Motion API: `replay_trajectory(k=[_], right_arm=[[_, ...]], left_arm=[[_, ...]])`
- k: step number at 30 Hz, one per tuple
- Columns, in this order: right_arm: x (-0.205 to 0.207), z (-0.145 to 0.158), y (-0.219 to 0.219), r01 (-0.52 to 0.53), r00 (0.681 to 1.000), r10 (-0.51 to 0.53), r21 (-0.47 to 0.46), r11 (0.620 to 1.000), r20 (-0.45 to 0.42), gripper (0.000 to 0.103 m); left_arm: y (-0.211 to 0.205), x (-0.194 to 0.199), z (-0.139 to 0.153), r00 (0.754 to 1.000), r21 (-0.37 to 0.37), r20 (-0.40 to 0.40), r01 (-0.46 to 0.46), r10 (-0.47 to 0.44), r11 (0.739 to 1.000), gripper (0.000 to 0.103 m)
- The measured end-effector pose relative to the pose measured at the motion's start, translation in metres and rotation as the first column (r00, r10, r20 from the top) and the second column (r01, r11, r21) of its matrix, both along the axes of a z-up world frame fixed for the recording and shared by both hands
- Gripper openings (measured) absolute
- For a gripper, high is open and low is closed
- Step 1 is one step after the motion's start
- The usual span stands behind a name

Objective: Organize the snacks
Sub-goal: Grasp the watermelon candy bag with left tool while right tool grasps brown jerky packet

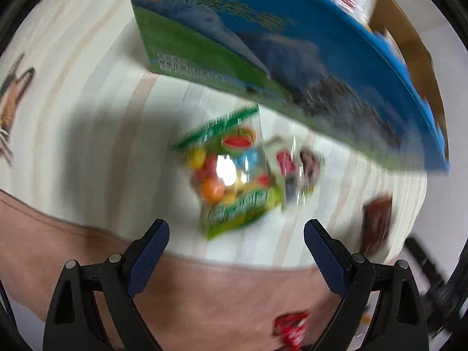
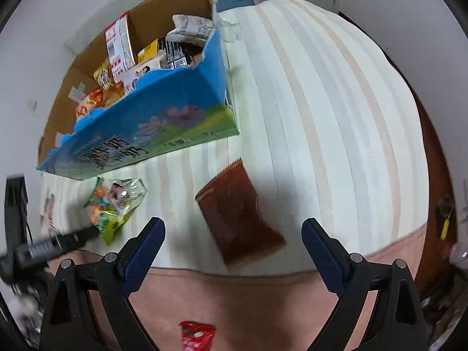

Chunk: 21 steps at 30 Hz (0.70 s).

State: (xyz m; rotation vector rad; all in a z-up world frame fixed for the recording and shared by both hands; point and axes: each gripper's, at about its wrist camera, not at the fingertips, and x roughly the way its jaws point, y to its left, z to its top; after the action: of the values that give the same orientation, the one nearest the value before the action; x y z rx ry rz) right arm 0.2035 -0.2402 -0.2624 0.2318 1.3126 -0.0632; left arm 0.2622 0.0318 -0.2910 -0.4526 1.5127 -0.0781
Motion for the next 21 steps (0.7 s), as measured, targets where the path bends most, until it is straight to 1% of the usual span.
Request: replay_trajectory(k=[2,3,4,5,7,8,9,10,11,12,13,17,21], right_arm=[[0.009,-0.004,0.005,-0.044,0.999,0.043,-0.031,0.999,-0.012,0.096],[0.015,-0.009,0.009,-0.077,0.997,0.076,-0.049,0.996,-0.029,0.096],[0.019,-0.013,0.013,-0.108,0.993,0.105,-0.061,0.992,-0.048,0.096],[0.023,-0.017,0.017,-0.127,0.991,0.123,-0.075,0.989,-0.058,0.096],[0.031,-0.031,0.028,-0.194,0.978,0.180,-0.135,0.972,-0.108,0.096],[0.034,-0.038,0.031,-0.215,0.972,0.197,-0.149,0.965,-0.128,0.096],[0.036,-0.046,0.035,-0.240,0.965,0.219,-0.147,0.960,-0.147,0.094],[0.038,-0.052,0.037,-0.253,0.961,0.231,-0.143,0.957,-0.155,0.083],[0.038,-0.056,0.039,-0.260,0.958,0.235,-0.152,0.954,-0.164,0.076],[0.038,-0.059,0.042,-0.269,0.956,0.241,-0.172,0.948,-0.168,0.064],[0.037,-0.060,0.044,-0.273,0.955,0.246,-0.175,0.946,-0.163,0.062],[0.025,-0.060,0.054,-0.283,0.952,0.260,-0.135,0.950,-0.162,0.060],[0.002,-0.063,0.066,-0.289,0.943,0.274,-0.059,0.956,-0.187,0.060]], left_arm=[[-0.003,0.009,-0.007,1.000,-0.004,0.005,-0.027,0.027,1.000,0.094],[-0.006,0.014,-0.011,0.999,0.000,0.007,-0.036,0.036,0.999,0.092],[-0.008,0.017,-0.013,0.999,0.009,0.017,-0.043,0.043,0.999,0.086],[-0.010,0.018,-0.015,0.998,0.014,0.029,-0.049,0.049,0.999,0.076],[-0.013,0.018,-0.014,0.997,0.037,0.052,-0.056,0.054,0.998,0.072],[-0.015,0.016,-0.013,0.996,0.054,0.069,-0.052,0.048,0.997,0.069],[-0.016,0.015,-0.012,0.996,0.069,0.077,-0.040,0.035,0.997,0.065],[-0.019,0.013,-0.012,0.997,0.091,0.077,-0.019,0.012,0.996,0.062],[-0.020,0.012,-0.012,0.997,0.106,0.073,0.001,-0.008,0.994,0.056],[-0.020,0.007,-0.014,0.997,0.115,0.071,0.023,-0.031,0.993,0.055],[-0.021,0.000,-0.014,0.996,0.131,0.070,0.041,-0.050,0.991,0.055],[-0.029,-0.032,-0.015,0.987,0.210,0.066,0.132,-0.149,0.969,0.055],[-0.029,-0.065,-0.018,0.982,0.222,0.040,0.170,-0.183,0.960,0.055]])
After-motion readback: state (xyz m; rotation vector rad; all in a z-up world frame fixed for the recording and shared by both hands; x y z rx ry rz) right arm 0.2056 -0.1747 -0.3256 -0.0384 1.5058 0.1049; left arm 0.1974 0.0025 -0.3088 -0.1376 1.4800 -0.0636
